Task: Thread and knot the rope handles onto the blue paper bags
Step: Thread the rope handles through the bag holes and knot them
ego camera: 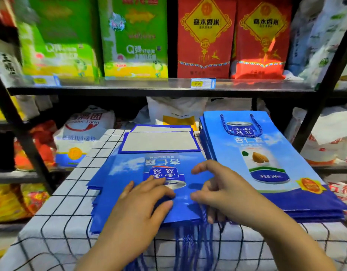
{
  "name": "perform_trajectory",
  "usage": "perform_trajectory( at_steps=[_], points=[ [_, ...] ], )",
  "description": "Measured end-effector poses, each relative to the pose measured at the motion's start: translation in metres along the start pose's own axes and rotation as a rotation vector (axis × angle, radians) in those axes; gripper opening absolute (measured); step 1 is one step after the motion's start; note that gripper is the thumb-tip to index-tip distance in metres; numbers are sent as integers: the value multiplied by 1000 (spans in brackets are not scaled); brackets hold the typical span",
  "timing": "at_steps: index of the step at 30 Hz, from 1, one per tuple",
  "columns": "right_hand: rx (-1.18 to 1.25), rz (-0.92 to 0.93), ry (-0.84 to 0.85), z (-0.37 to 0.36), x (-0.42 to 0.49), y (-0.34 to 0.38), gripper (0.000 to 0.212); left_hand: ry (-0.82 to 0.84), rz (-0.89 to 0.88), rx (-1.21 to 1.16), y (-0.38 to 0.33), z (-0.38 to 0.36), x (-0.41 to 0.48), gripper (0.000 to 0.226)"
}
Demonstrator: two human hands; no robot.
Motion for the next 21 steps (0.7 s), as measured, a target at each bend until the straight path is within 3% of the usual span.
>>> perform_trajectory(
  at_steps=[3,4,6,7,10,14,16,18,21],
  points=[
    [315,2,-114,-5,5,-6,25,-17,-78,-272,-21,9,-3,45],
    [366,-2,-159,-5,5,-10,23,25,-87,-271,-30,6,-3,50],
    [439,-16,-236,-9,2,-20,20,47,-72,-53,-40,-8,-4,63],
    [471,-22,-264,-10,0,-25,19,21,-77,52,-41,-14,-2,57],
    [540,-19,-329,-15,-6,-35,16,-15,-1,23,-39,-14,0,29],
    [609,21,-363,-13,-9,-36,4,-99,121,-136,-32,-2,-4,26],
    [546,50,-341,-14,-10,-33,23,-124,186,-405,-23,2,0,14],
    [311,60,-282,-19,-13,-24,47,-96,248,-724,-9,3,9,20],
    [-174,66,-185,-32,-13,-10,33,-2,271,-906,-4,4,19,18]
  ],
)
Point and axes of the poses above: each hand's wrist, its own x-axis towards the middle knuckle, its own z-axis out of the back of the hand, y = z × x, the point moved 8 cm from there along x, towards the middle knuckle, and after that the axes turned 9 degrees about y, right-handed, at the moved point
